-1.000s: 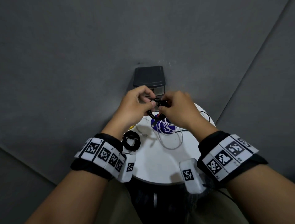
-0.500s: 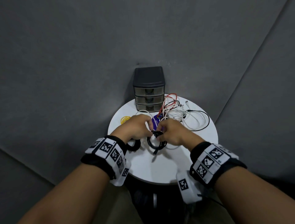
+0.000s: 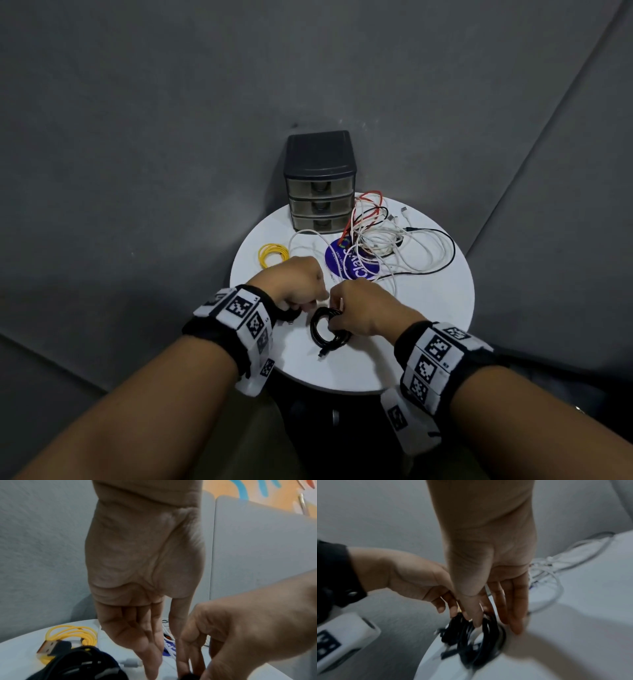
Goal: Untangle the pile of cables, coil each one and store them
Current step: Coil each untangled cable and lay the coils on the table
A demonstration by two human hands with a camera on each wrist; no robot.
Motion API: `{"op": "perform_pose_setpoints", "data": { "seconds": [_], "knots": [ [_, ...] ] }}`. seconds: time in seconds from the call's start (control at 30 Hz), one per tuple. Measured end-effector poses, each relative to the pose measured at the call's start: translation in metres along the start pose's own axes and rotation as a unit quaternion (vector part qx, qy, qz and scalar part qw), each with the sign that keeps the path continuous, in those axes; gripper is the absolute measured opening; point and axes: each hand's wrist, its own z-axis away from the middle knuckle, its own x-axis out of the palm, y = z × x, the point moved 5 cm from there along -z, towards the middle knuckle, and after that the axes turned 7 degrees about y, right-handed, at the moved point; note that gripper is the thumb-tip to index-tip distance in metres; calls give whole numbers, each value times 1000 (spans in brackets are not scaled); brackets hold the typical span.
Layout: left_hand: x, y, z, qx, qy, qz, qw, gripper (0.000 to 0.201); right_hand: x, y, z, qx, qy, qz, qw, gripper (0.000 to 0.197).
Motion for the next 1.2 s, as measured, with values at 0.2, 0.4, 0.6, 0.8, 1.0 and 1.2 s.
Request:
{"op": "perform_pose_setpoints", "data": {
  "seconds": [0.2, 0.4, 0.6, 0.8, 1.0, 1.2],
  "knots": [
    [-47, 16, -23, 84, 142, -15, 986, 11, -57, 38, -17, 43, 105, -28, 993, 9],
    [-51, 28, -41, 127, 119, -197, 965, 33, -66, 87, -26, 131, 142, -24, 981, 25],
    [-39, 29, -51, 133, 82, -257, 954, 57, -49, 94, -31, 131, 133, -37, 982, 26],
    [-61, 30, -50, 147, 128, -150, 969, 13, -71, 89, -29, 133, 136, -63, 980, 14],
    [-100, 45, -28, 157, 206, -1, 966, 16, -61, 88, -28, 116, 120, -54, 984, 9],
    [-146, 56, -5, 226, 308, 183, 906, 18, -78, 78, -28, 68, 158, -100, 980, 34]
  ]
}}
